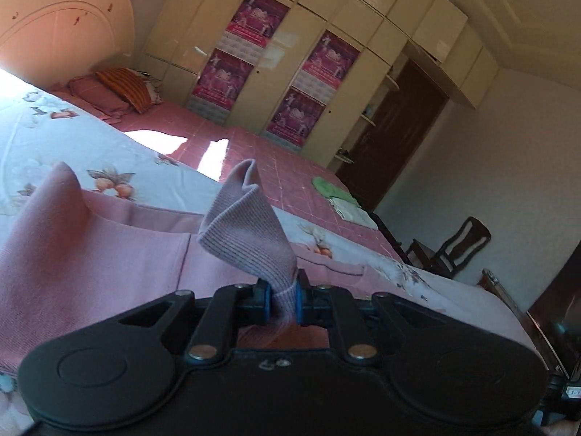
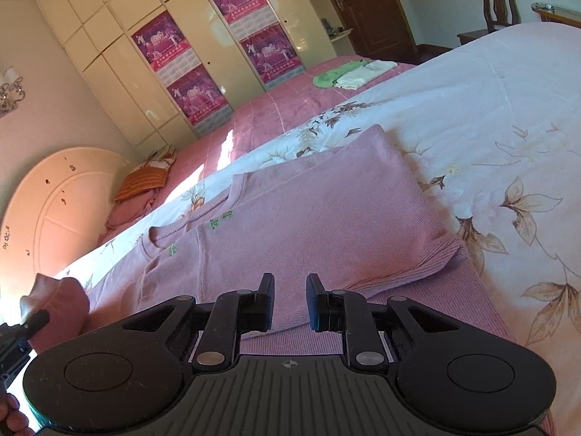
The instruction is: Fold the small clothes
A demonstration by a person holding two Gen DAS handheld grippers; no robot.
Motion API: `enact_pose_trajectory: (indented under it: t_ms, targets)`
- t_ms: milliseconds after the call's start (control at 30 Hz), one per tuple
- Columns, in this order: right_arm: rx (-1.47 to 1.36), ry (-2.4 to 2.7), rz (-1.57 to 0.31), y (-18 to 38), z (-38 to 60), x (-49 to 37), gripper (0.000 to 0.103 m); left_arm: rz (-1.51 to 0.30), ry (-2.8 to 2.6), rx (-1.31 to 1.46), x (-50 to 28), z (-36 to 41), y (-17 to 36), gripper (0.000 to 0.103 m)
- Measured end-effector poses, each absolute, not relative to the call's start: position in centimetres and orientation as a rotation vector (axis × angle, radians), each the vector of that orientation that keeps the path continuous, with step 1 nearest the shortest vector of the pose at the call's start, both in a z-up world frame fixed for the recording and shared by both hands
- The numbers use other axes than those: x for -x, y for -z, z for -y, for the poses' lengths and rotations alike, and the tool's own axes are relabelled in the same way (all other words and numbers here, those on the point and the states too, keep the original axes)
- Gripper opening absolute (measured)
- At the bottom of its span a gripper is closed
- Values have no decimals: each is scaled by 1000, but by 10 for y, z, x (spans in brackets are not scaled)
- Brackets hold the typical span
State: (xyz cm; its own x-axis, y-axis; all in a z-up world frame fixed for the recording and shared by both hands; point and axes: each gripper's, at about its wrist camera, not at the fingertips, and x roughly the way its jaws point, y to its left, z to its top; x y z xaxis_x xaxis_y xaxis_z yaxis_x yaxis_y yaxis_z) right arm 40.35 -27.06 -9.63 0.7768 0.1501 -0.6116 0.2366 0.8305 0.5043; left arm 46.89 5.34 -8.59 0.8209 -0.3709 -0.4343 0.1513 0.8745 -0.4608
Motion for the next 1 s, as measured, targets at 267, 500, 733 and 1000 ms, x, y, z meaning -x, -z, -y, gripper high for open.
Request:
enact_pose_trajectory:
  t_ms: [267,500,733,1000]
  targets:
    - [-665,-20,-683,90,293,-408,19,-753,372,222,-505,38,129,21]
    - [-617,-47,-685,90,270,-419,78,-641,343,147,-450,26,111,60]
    - [-737,-225,-779,118,229,-446,65,-617,101,100,-389,-76,100,61]
    - [-687,-254,-848,129,204,-484,18,-725,4,26,-408,-122,121,51]
